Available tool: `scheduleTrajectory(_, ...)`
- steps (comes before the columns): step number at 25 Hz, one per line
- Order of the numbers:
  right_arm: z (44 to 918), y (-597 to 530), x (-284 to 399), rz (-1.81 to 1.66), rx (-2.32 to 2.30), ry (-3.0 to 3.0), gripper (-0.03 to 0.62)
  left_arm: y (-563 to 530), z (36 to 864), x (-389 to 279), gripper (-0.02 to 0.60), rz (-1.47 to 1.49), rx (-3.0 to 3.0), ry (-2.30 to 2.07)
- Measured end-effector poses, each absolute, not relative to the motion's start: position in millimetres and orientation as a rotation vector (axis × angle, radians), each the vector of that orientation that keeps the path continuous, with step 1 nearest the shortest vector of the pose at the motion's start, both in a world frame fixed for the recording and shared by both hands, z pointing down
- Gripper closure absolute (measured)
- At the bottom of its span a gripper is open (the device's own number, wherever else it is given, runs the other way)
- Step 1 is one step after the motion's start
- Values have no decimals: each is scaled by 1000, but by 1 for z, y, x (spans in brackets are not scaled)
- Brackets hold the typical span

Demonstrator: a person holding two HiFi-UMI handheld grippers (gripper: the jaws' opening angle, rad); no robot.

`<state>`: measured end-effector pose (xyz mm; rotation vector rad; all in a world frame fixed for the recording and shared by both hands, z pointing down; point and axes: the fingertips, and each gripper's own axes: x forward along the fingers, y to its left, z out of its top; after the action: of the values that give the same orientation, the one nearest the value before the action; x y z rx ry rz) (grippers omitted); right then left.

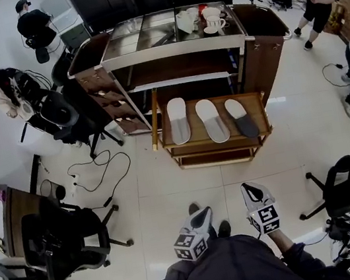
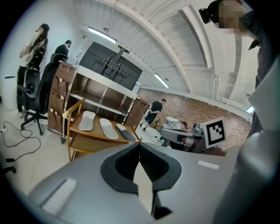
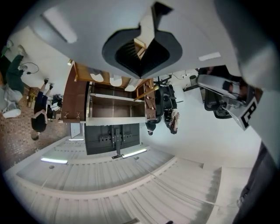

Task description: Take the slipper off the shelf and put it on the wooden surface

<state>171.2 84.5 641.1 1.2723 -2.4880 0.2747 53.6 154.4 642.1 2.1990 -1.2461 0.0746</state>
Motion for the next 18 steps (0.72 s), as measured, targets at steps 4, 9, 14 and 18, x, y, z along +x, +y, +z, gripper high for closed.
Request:
scheduleTrajectory(4, 679, -1, 151, 264, 1186, -2412, 492, 145, 650, 29, 575, 95, 2150, -1277)
scheduleTrajectory(9, 758, -148, 118, 307, 1120, -2272, 470, 104, 661, -7, 575, 143, 2134, -1287)
scheduleTrajectory(14, 836, -260, 96, 329, 1035, -2042, 438, 45, 665, -39, 575, 251, 2220, -1206)
scheduleTrajectory(18, 904, -285, 116, 490, 1011, -1783, 439, 1, 664, -71, 574, 287, 2222, -1170)
